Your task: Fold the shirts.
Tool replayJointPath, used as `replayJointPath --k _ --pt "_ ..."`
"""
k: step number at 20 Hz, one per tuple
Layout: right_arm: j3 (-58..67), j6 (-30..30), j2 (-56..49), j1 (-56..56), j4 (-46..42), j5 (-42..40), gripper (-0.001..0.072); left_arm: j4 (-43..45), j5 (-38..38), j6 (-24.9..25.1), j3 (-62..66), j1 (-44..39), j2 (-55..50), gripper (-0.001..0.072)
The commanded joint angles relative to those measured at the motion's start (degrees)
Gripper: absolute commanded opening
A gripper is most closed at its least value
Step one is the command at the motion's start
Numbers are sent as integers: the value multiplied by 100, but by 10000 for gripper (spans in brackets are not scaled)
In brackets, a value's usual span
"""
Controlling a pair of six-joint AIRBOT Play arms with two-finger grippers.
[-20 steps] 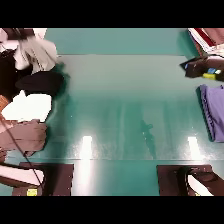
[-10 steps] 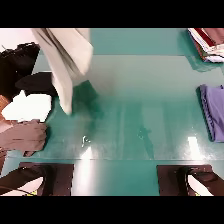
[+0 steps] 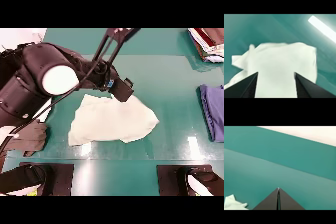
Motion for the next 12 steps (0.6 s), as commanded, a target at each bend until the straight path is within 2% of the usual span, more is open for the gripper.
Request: replayJointPath --k 1,4,7,9,12 --pt "11 0 2 0 -2 164 18 542 -212 -31 -170 527 -7 541" --pt "9 2 2 0 0 173 19 90 -651 -52 -492 2087 -20 540" --pt "-9 2 -13 0 -2 166 18 -1329 -623 264 -1515 3412 -20 540" --pt "-105 2 -11 0 4 133 18 -2087 -424 695 -2365 3869 -20 541" --pt "-374 4 -11 0 44 122 19 -2374 319 1248 -3425 3915 -22 540"
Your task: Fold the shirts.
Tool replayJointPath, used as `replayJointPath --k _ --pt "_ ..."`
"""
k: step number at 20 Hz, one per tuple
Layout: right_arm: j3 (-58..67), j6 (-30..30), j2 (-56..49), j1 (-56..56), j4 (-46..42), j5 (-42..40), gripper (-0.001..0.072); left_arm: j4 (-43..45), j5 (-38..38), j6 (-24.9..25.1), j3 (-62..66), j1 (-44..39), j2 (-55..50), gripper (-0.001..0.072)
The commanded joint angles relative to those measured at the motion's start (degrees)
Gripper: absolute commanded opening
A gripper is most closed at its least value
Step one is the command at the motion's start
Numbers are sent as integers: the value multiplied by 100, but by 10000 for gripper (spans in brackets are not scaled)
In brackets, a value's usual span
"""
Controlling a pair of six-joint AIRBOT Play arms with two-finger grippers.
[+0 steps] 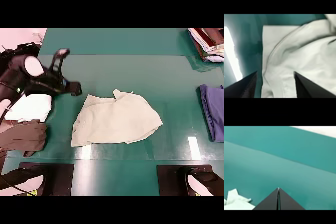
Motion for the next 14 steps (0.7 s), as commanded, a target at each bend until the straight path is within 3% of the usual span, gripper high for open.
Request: replayJointPath --k 1,7,13,14 --pt "-275 4 -4 0 42 -17 19 -872 785 660 -1178 326 -11 540" --pt "-562 7 -4 0 46 -105 18 -1873 1333 1554 -1523 308 -428 541" --pt "-566 7 -4 0 42 -109 19 -2059 1375 1729 -1523 74 -763 540" --pt "-564 7 -4 0 42 -109 18 -2055 1429 1733 -1508 4 -761 498"
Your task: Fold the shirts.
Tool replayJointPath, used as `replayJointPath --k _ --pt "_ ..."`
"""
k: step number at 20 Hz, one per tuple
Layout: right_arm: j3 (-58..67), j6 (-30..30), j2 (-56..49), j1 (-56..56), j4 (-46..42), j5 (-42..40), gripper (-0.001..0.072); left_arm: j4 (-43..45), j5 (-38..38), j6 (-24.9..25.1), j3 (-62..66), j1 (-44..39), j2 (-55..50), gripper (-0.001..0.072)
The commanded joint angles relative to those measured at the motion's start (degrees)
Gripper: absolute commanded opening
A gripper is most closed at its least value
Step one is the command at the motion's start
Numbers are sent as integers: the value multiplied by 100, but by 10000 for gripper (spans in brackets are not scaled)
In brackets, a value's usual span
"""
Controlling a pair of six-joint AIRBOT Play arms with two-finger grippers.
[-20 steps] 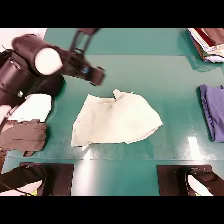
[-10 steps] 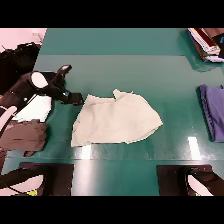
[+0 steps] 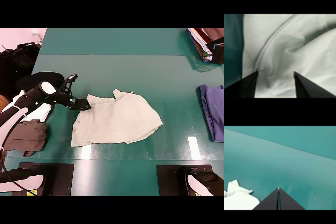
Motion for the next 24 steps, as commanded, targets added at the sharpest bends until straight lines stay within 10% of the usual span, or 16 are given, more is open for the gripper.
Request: replayJointPath --k 1,2,3,16,18,19,24 --pt "-11 2 -2 0 2 -7 19 -116 98 153 39 -153 -85 279" --pt "-9 4 0 0 -2 0 19 -87 37 140 155 -111 -85 44" --pt "-9 2 0 0 -2 0 19 -83 -85 59 315 -31 -72 26" --pt "-2138 302 -166 -2 129 813 32 619 -907 -302 2251 702 1161 26" --pt "-2603 295 -638 0 776 765 457 645 -1040 -304 2251 702 1150 26" --pt "-2758 254 -938 0 1102 654 528 645 -1093 -306 2251 702 1150 26" --pt "-2747 -455 -2680 2 2695 -92 522 645 -1259 -308 2251 702 1150 26"
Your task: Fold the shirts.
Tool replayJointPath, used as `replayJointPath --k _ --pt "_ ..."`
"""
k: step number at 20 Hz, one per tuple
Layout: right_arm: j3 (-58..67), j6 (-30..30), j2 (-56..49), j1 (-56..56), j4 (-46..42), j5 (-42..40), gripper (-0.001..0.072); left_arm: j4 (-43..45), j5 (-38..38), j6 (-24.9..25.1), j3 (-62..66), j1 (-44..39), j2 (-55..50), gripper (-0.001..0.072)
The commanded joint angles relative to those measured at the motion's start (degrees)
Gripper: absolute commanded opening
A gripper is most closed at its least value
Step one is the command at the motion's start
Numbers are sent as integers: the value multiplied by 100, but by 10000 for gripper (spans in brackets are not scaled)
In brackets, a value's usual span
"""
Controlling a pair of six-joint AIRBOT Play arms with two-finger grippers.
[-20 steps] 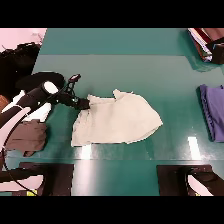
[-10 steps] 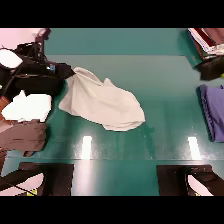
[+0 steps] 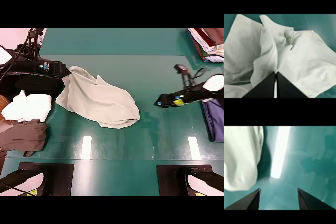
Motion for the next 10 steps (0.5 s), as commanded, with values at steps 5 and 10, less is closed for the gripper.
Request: replayJointPath --k 5,10 --pt "874 -721 -2190 308 1751 -26 506 24 -131 -4 11 2 7 26" --pt "1816 -723 -2970 817 1725 400 428 24 -136 -4 11 2 9 26"
